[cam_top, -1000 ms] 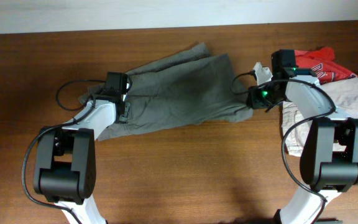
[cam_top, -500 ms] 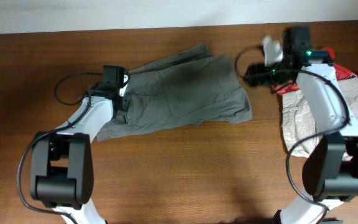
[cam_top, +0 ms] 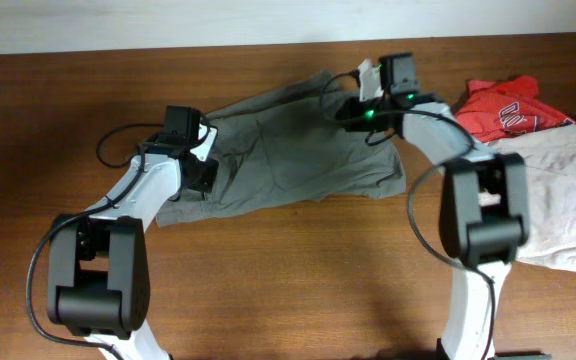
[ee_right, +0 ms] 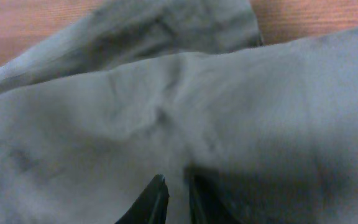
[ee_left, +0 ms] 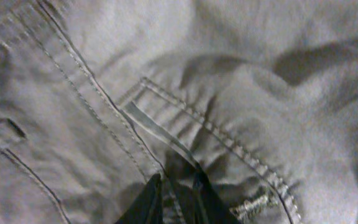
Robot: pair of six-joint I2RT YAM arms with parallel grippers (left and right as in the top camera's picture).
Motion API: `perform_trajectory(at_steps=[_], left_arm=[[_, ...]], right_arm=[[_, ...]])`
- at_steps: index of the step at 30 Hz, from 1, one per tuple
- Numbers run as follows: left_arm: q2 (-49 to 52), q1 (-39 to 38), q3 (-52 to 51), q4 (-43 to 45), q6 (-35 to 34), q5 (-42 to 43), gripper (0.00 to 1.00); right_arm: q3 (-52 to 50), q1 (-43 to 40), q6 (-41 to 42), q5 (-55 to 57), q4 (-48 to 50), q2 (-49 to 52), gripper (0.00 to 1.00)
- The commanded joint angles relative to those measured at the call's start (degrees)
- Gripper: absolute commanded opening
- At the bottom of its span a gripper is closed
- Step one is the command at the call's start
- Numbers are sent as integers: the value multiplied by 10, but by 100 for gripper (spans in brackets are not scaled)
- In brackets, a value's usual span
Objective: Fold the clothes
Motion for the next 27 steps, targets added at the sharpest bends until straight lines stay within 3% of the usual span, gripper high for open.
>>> perform_trajectory(at_steps=[1, 9, 14, 17, 18, 20, 23, 27], left_arm=[[4, -2, -18, -5, -1, 11, 13], [37, -2, -85, -6, -1, -29, 7], [39, -1, -96, 2, 0, -52, 9], [38, -1, -90, 9, 0, -66, 15], [38, -1, -81, 7, -1, -70, 22], [34, -2, -59, -4, -1, -69, 33], [21, -2, -12, -34, -1, -69, 44], [-5, -2, 58, -74, -1, -69, 50]], right_arm=[[1, 6, 23, -18, 45, 32, 17], [1, -11, 38, 147, 78, 61, 18], [7, -44, 34, 62, 69, 53, 19], [8, -68, 34, -43, 58, 38, 20], [8, -82, 34, -94, 53, 24, 26], [8, -97, 34, -139, 39, 1, 30], [8, -115, 34, -160, -9, -50, 33], [9, -120, -10, -152, -92, -124, 40]])
